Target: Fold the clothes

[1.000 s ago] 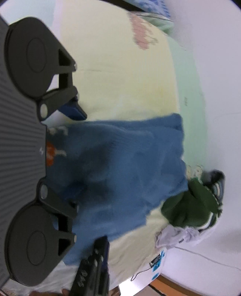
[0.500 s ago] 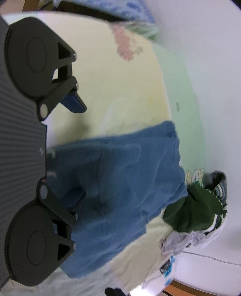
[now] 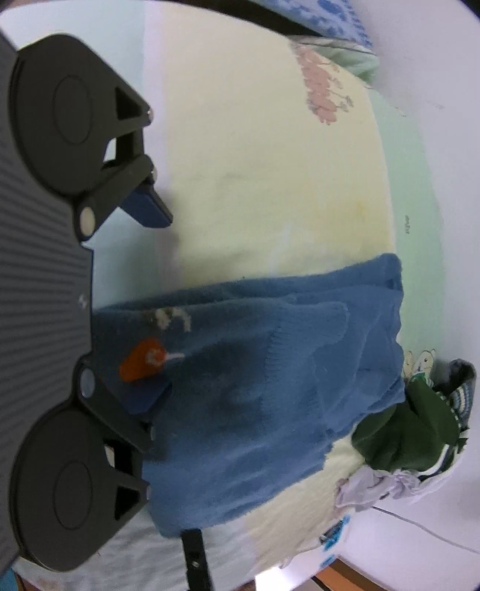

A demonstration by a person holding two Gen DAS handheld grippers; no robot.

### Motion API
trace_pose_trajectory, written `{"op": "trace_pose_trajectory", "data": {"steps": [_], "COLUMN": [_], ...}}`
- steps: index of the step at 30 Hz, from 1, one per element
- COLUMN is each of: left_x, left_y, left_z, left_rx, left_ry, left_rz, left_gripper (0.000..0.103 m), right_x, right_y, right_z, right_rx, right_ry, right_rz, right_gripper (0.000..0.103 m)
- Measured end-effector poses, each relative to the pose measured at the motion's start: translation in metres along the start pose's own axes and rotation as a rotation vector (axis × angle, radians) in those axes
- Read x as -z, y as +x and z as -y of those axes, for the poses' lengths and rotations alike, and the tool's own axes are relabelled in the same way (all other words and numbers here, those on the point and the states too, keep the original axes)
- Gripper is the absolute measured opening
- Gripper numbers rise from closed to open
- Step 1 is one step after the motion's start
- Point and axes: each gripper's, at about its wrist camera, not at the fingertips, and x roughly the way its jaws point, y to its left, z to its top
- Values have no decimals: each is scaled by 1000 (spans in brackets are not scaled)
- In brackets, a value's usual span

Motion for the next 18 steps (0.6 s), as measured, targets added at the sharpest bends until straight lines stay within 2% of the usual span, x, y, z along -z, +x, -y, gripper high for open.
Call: {"op": "trace_pose_trajectory", "data": {"steps": [2,3,7,9,11,12,14,15,16,18], "left_x": [0,0,2,2,2,2,0,-1,-3,-4], "left_y": [0,3,13,14,15,16,14,11,8,2], "left_z": [-6,-8,-11,-7,-4,-3,-1,1,4,8], "left_rx": [65,72,95,104,106,106,150,151,150,139], "left_ry": [-39,-57,-100,-84,-76,-73,-83,-74,-64,-39], "left_rz": [-17,-29,-58,-49,-36,-29,-28,-25,-22,-17], "left_gripper": [93,95,97,94,93,90,69,51,43,33], "right_x": [3,3,3,4,4,3,1,1,0,-1], "right_y": [-3,-3,2,7,9,10,10,9,9,2], "right_z": [4,5,9,8,3,1,1,3,4,1], "right_rx": [-28,-22,-81,-122,-117,-113,-116,-122,-129,-134], "right_ry": [24,28,53,65,36,19,16,29,41,29], "right_rz": [21,28,39,27,21,14,-2,-11,-21,-28], "right_gripper": [30,37,37,39,38,33,26,22,17,12]}}
